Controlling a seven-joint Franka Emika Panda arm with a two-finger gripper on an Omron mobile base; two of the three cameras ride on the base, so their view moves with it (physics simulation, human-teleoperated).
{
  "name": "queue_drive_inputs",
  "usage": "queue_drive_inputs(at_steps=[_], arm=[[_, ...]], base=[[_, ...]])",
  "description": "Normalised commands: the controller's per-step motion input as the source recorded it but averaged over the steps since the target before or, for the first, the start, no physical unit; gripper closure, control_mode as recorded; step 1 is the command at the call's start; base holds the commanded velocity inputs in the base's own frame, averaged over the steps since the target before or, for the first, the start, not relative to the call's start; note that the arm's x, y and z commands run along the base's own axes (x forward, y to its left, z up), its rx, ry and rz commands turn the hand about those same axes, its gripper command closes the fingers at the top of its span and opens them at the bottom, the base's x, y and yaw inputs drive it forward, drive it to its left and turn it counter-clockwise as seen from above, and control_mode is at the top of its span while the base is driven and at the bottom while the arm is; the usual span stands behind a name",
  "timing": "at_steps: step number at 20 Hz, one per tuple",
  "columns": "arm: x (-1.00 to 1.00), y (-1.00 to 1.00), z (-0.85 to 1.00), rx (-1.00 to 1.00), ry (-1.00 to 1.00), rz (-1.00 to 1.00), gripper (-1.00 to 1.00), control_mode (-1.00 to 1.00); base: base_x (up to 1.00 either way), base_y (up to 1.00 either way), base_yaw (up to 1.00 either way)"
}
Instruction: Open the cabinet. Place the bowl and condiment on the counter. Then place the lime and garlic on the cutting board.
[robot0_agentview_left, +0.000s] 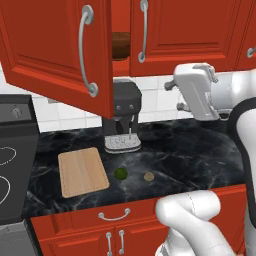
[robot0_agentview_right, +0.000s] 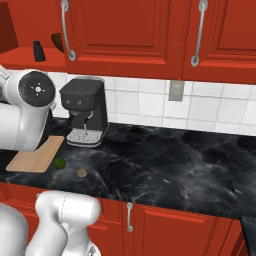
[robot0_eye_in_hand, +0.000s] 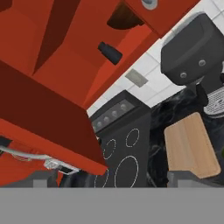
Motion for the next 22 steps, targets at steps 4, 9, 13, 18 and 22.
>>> queue_drive_inputs(at_steps=[4,9,13,18,22], arm=[[0.14,0.19,-0.05,0.06,0.0,0.05,-1.0,-1.0],[0.15,0.3,0.0,0.05,0.02,0.03,-1.0,-1.0],[0.13,0.33,0.0,0.04,0.04,0.01,-1.0,-1.0],[0.18,0.26,0.0,0.05,0.06,0.02,-1.0,-1.0],[0.21,0.15,0.0,0.07,0.07,0.03,-1.0,-1.0]], base=[[0.0,0.0,0.0],[0.0,0.0,0.0],[0.0,0.0,0.0],[0.0,0.0,0.0],[0.0,0.0,0.0]])
